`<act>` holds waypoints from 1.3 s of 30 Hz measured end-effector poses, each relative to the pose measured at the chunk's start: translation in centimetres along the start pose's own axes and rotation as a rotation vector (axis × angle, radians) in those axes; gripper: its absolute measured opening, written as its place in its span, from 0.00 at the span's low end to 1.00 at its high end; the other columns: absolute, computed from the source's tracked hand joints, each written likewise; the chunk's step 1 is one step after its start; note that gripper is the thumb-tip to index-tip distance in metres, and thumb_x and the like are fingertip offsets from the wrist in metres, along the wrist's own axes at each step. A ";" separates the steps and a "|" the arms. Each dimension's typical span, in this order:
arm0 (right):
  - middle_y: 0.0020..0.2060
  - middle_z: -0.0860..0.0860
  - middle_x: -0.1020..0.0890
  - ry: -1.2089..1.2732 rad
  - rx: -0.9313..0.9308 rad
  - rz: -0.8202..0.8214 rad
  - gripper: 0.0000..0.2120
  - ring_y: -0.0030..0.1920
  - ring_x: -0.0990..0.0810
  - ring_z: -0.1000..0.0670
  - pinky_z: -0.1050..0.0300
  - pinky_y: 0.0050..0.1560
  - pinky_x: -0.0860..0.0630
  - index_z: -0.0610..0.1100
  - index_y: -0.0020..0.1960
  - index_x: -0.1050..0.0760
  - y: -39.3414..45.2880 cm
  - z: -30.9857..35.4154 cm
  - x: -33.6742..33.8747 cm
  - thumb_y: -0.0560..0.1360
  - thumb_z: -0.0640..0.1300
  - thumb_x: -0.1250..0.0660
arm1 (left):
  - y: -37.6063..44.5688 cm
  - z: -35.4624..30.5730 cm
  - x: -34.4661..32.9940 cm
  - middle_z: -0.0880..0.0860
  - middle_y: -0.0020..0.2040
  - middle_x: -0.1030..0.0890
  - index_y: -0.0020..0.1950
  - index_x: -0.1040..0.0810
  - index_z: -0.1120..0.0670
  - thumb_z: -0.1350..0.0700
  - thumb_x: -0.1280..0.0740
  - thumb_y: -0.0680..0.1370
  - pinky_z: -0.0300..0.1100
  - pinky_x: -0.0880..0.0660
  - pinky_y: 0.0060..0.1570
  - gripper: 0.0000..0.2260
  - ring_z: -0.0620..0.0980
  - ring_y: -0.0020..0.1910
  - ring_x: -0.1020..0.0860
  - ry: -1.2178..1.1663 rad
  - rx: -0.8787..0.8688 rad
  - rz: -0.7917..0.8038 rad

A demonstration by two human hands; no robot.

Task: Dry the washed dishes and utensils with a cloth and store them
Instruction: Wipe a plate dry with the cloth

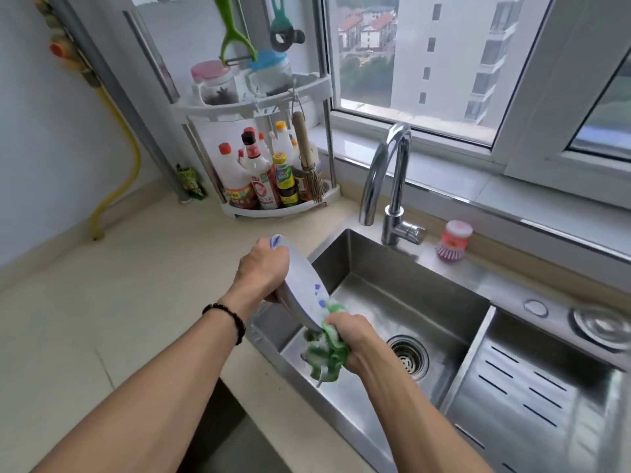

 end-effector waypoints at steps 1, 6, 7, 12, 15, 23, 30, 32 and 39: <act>0.43 0.32 0.19 0.001 -0.007 0.003 0.31 0.39 0.18 0.36 0.27 0.52 0.23 0.29 0.58 0.28 0.2 0.0 0.0 0.54 0.35 0.37 | -0.1 -0.3 -0.2 0.57 0.56 0.23 0.66 0.29 0.50 0.50 0.44 0.79 0.54 0.18 0.48 0.17 0.60 0.53 0.23 -0.032 0.004 0.017; 0.41 0.37 0.19 -0.097 -0.017 0.009 0.19 0.38 0.17 0.40 0.47 0.41 0.18 0.32 0.54 0.26 0.2 0.3 0.5 0.64 0.37 0.32 | 0.0 -1.0 -0.9 0.56 0.54 0.21 0.66 0.29 0.44 0.55 0.45 0.80 0.60 0.17 0.45 0.16 0.60 0.52 0.20 -0.224 0.003 0.110; 0.39 0.40 0.19 -0.146 0.007 -0.013 0.13 0.37 0.19 0.42 0.51 0.40 0.21 0.34 0.51 0.25 0.3 0.6 0.8 0.69 0.39 0.34 | 0.2 -0.9 -0.9 0.56 0.55 0.21 0.67 0.29 0.44 0.55 0.45 0.81 0.58 0.17 0.43 0.16 0.59 0.51 0.20 -0.251 -0.006 0.111; 0.47 0.46 0.20 -0.417 0.441 -0.339 0.16 0.45 0.18 0.42 0.41 0.50 0.20 0.49 0.59 0.41 -1.0 5.2 1.7 0.76 0.50 0.38 | 0.3 0.6 -0.2 0.57 0.55 0.19 0.67 0.27 0.44 0.48 0.48 0.85 0.49 0.20 0.36 0.15 0.59 0.51 0.18 -0.407 0.032 0.181; 0.53 0.46 0.22 -0.498 0.691 -0.260 0.16 0.51 0.21 0.45 0.43 0.54 0.23 0.47 0.61 0.35 -3.2 8.2 -1.3 0.77 0.47 0.34 | -0.2 1.1 -0.2 0.57 0.55 0.17 0.67 0.25 0.47 0.45 0.47 0.86 0.43 0.22 0.32 0.16 0.56 0.47 0.17 -0.476 0.027 0.253; 0.79 0.52 0.65 -1.161 0.860 0.451 0.28 0.79 0.67 0.53 0.48 0.78 0.66 0.52 0.80 0.63 -5.6 5.4 -8.0 0.84 0.58 0.59 | -1.5 2.1 0.8 0.59 0.52 0.14 0.64 0.23 0.56 0.42 0.49 0.85 0.47 0.19 0.42 0.23 0.56 0.49 0.15 -0.631 0.098 0.487; 0.72 0.55 0.73 -1.244 0.815 0.398 0.27 0.75 0.73 0.54 0.51 0.76 0.70 0.52 0.76 0.71 -6.5 6.0 -8.3 0.86 0.55 0.58 | -2.3 1.7 1.1 0.58 0.55 0.15 0.65 0.22 0.56 0.42 0.48 0.85 0.53 0.21 0.55 0.23 0.56 0.54 0.16 -0.634 0.102 0.524; 0.72 0.55 0.74 -1.269 0.829 0.391 0.26 0.75 0.74 0.54 0.52 0.75 0.70 0.54 0.73 0.73 -6.3 6.1 -7.7 0.86 0.57 0.58 | -2.3 1.8 0.9 0.60 0.57 0.16 0.65 0.22 0.56 0.41 0.47 0.85 0.60 0.24 0.62 0.24 0.59 0.57 0.17 -0.588 0.104 0.561; 0.76 0.55 0.70 -1.073 0.798 0.386 0.27 0.77 0.71 0.55 0.49 0.77 0.68 0.54 0.77 0.69 -6.4 6.7 -7.4 0.87 0.52 0.55 | -2.5 0.9 0.0 0.57 0.57 0.15 0.65 0.22 0.54 0.42 0.48 0.85 0.58 0.24 0.63 0.22 0.56 0.58 0.17 -0.604 0.062 0.581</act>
Point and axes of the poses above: each hand's wrist, its own y-axis towards the middle knuckle, its own x-axis out of the back of the hand, z = x × y, the point moved 5 cm from there along y, towards the middle knuckle
